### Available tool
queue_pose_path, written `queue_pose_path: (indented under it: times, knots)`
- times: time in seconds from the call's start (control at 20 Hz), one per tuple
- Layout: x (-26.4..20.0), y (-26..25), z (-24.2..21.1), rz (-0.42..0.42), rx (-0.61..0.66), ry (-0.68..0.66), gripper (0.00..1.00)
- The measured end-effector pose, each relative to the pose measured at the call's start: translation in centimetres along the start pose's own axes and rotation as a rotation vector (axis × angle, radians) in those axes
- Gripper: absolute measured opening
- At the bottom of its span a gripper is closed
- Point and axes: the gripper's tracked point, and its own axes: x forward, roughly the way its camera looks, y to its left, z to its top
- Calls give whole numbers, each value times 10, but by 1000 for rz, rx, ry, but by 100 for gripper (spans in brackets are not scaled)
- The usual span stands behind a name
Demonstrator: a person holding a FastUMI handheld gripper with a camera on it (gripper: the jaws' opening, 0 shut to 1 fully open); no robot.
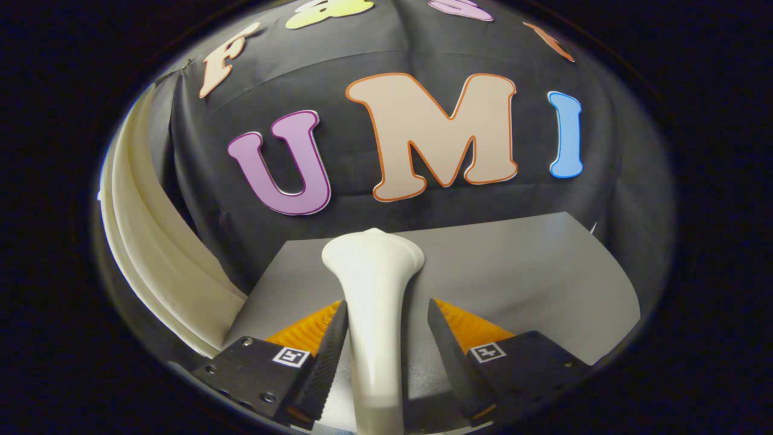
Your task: Iron the clothes twice with a garment steamer, once on the left side and once on the right side.
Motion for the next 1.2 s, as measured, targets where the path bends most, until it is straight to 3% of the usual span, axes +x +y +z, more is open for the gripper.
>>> queue_pose_path:
  times: [0.1, 0.25, 0.35, 0.45, 0.8, 1.2]
  knots:
    - [1, 2, 0, 6, 18, 11, 71]
    - [7, 4, -7, 8, -5, 57, 67]
    - [7, 5, -9, 11, -7, 76, 54]
    - [8, 5, -10, 11, -3, 85, 50]
    - [9, 9, -18, 23, -9, 141, 48]
    - [8, 5, -10, 13, -3, 113, 41]
